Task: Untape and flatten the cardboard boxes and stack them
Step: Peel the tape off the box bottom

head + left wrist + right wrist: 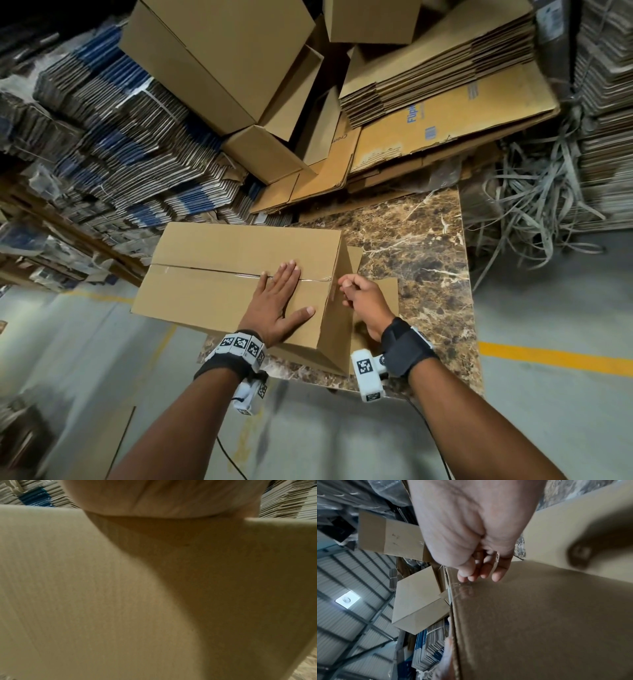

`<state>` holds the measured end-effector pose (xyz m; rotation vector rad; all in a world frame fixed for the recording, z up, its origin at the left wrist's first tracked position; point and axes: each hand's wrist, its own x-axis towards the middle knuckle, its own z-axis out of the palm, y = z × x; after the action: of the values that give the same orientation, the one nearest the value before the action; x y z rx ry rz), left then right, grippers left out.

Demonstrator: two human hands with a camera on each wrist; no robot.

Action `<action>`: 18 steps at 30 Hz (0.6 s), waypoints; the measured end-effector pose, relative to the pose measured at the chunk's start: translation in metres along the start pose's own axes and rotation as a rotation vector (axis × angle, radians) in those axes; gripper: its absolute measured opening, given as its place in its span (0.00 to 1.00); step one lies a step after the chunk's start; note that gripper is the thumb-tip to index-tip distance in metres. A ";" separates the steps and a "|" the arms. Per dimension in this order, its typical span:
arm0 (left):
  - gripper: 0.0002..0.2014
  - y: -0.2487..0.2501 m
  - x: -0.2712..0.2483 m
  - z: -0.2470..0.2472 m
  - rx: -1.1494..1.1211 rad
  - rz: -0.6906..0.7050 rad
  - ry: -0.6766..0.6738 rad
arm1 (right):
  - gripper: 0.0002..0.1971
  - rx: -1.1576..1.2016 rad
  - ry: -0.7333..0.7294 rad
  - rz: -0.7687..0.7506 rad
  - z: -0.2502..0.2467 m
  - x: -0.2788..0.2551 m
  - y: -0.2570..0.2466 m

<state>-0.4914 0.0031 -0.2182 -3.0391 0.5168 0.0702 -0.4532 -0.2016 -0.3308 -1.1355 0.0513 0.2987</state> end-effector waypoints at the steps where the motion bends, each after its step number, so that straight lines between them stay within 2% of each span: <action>1: 0.44 0.000 0.001 0.000 0.003 0.006 0.000 | 0.11 -0.006 0.033 -0.009 -0.003 0.001 0.000; 10: 0.44 -0.002 0.002 0.003 0.019 0.000 0.001 | 0.11 0.020 0.134 -0.005 0.013 0.000 0.008; 18: 0.44 -0.003 -0.002 0.006 0.012 -0.007 0.009 | 0.11 0.030 0.154 0.000 0.021 0.001 0.006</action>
<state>-0.4926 0.0070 -0.2236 -3.0308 0.5054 0.0533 -0.4562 -0.1799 -0.3275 -1.1272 0.1911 0.2092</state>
